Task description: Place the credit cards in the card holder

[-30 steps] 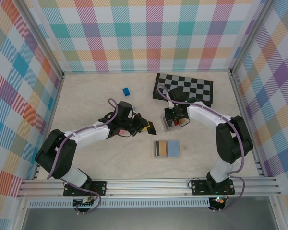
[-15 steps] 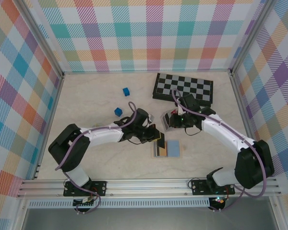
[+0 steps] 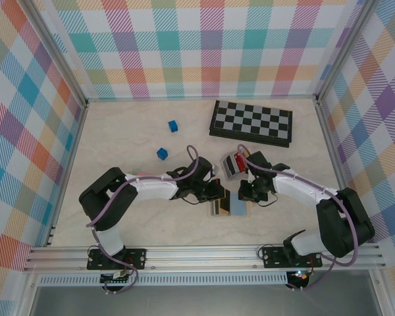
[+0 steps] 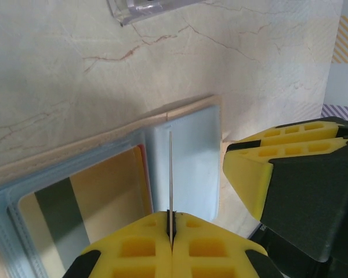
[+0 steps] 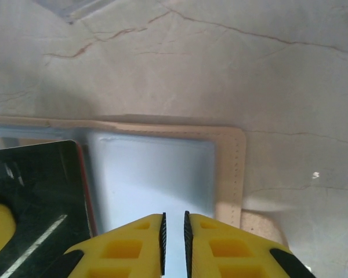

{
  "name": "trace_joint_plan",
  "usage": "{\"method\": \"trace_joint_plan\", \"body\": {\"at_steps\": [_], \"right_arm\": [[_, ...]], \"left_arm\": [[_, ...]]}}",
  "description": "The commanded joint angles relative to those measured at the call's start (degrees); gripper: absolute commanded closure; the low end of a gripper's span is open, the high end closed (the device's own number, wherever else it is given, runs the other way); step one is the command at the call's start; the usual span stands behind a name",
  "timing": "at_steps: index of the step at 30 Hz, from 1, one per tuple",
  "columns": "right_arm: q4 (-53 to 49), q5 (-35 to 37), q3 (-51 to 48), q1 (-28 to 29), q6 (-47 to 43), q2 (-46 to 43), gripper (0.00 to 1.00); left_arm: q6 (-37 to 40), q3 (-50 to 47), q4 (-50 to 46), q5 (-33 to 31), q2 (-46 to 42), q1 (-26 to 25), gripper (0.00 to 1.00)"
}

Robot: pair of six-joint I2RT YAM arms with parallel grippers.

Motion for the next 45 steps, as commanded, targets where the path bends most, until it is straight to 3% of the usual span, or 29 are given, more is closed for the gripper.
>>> {"method": "trace_joint_plan", "body": {"at_steps": [1, 10, 22, 31, 45], "right_arm": [[0.10, 2.70, -1.05, 0.11, 0.76, 2.27, 0.83], [1.13, 4.65, -2.10, 0.07, 1.81, 5.79, 0.85], [0.08, 3.90, -2.01, 0.12, 5.17, 7.24, 0.86], [0.42, 3.78, -2.08, 0.12, 5.94, 7.78, 0.85], [0.84, 3.45, -1.92, 0.09, 6.18, 8.76, 0.85]], "left_arm": [[-0.15, -1.09, 2.00, -1.10, 1.88, -0.36, 1.00], [-1.46, -3.51, 3.85, -1.38, 3.68, -0.72, 1.00], [-7.36, -3.83, 13.11, 3.26, 7.03, -1.70, 0.99], [-6.10, -5.62, 8.27, 0.25, 4.37, -1.76, 0.98], [-5.39, -8.58, 8.52, -0.42, 3.19, -2.28, 0.98]]}}
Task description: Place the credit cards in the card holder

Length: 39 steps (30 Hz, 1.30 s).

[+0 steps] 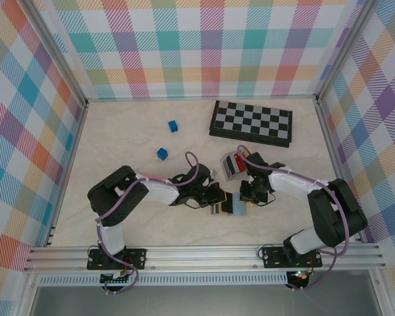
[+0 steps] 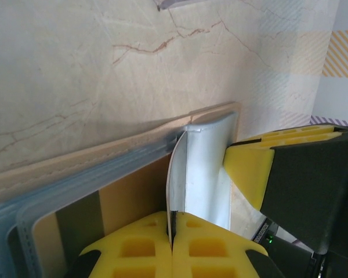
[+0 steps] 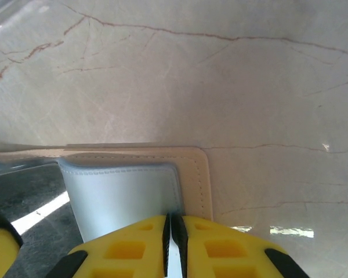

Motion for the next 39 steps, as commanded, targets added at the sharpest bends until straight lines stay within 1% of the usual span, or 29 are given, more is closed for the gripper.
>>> {"method": "trace_joint_plan", "body": {"at_steps": [1, 10, 15, 21, 25, 28, 34, 39], "right_arm": [[-0.04, 1.15, -2.09, 0.25, 0.70, 3.87, 0.85], [2.71, -1.02, -3.73, 0.27, 2.11, 4.42, 0.85], [4.48, -2.11, -4.71, 0.27, 3.17, 4.59, 0.84], [4.30, -2.10, -4.34, 0.27, 3.01, 4.98, 0.84], [4.03, -1.69, -4.45, 0.25, 3.10, 4.51, 0.84], [4.05, -1.60, -4.38, 0.27, 3.10, 4.50, 0.84], [4.20, -1.77, -4.20, 0.18, 3.12, 4.57, 0.83], [4.38, -1.72, -4.02, 0.18, 3.10, 4.72, 0.83]], "left_arm": [[0.66, -3.33, -4.84, -2.12, -1.02, -1.77, 0.98], [-0.11, -1.16, -1.10, -2.22, 2.09, -2.21, 0.96], [-0.72, -1.69, -0.89, -4.12, 1.48, -2.30, 0.95], [-2.36, -1.20, 0.40, -4.65, 2.33, -2.30, 0.95], [-3.52, -1.91, 1.53, -6.55, 2.00, -2.13, 0.95], [-3.21, -0.96, 2.17, -5.11, 2.80, -2.13, 0.95], [-2.42, -0.01, 3.50, 0.34, 4.90, -2.21, 0.93], [-1.38, 0.55, 2.69, 1.87, 5.16, -2.21, 0.91]]}}
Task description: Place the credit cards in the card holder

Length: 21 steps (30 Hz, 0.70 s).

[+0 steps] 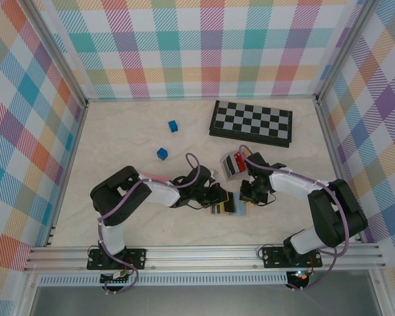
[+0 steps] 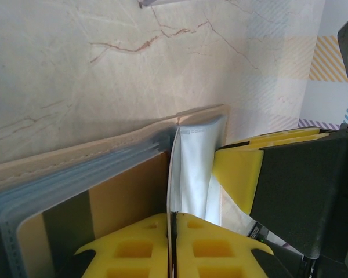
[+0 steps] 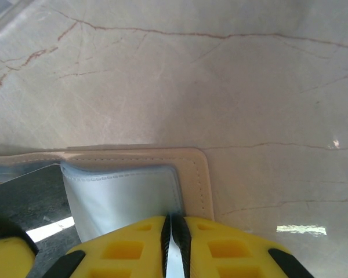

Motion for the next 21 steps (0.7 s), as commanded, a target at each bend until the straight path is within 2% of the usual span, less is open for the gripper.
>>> {"method": "trace_joint_plan", "body": {"at_steps": [1, 4, 10, 17, 21], "right_arm": [[3.32, -0.48, -3.27, 0.71, 1.06, 4.38, 0.83], [3.03, -0.09, -3.33, 0.66, 1.05, 4.30, 0.82], [2.59, 0.48, -3.09, 0.31, 0.91, 4.07, 0.82], [1.89, 1.28, -3.30, 0.23, 0.58, 3.38, 0.81], [2.13, 0.88, -3.12, 0.13, 0.18, 3.95, 0.81]], "left_arm": [[1.45, 1.43, -2.75, 2.94, 3.99, -1.40, 0.90], [1.71, 1.23, -2.71, 4.24, 4.08, -1.56, 0.90], [4.92, 1.52, -8.62, 3.98, 2.49, -1.56, 0.89], [6.71, 2.83, -18.69, -3.55, -0.79, -1.51, 0.83], [7.61, 3.75, -20.90, -3.62, -1.98, -1.39, 0.83]]}}
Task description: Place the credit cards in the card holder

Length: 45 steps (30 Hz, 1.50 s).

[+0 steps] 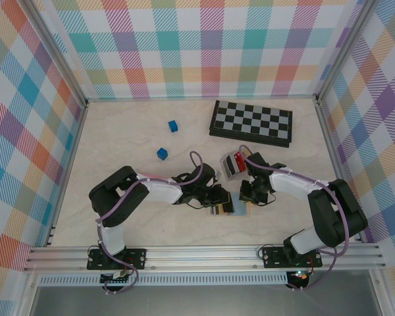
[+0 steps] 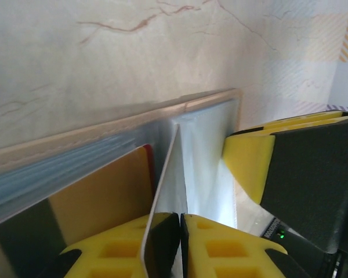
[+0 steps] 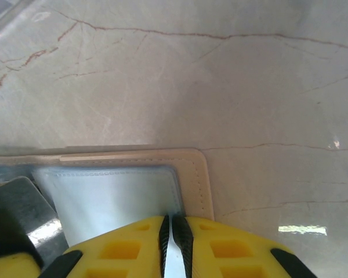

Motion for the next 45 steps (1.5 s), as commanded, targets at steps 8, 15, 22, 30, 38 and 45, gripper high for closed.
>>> {"method": "trace_joint_plan", "body": {"at_steps": [8, 15, 22, 30, 38, 45], "right_arm": [[2.28, 0.66, -2.64, 0.16, -0.03, 4.72, 0.82], [2.06, 0.55, -2.31, 0.16, -0.39, 5.14, 0.82], [2.01, 0.53, -1.92, 0.16, -0.59, 5.61, 0.82], [1.98, 0.66, -2.02, 0.16, -0.64, 5.78, 0.83], [2.41, 0.57, -2.31, 0.20, -0.47, 5.92, 0.83], [2.43, 0.42, -2.04, 0.18, -0.38, 5.98, 0.83]], "left_arm": [[1.65, -0.75, -8.35, -1.79, -1.93, -0.62, 0.81], [1.03, -0.60, -7.06, -0.77, -2.63, -0.28, 0.74], [0.63, -1.44, -7.09, -1.42, -3.86, -0.03, 0.84], [0.88, -1.42, -8.05, -0.12, -3.71, 0.26, 1.00], [-0.71, 0.19, -3.60, 3.22, 1.30, 0.26, 1.00], [-0.87, 0.50, -3.65, 5.08, 3.13, 0.17, 1.00]]}}
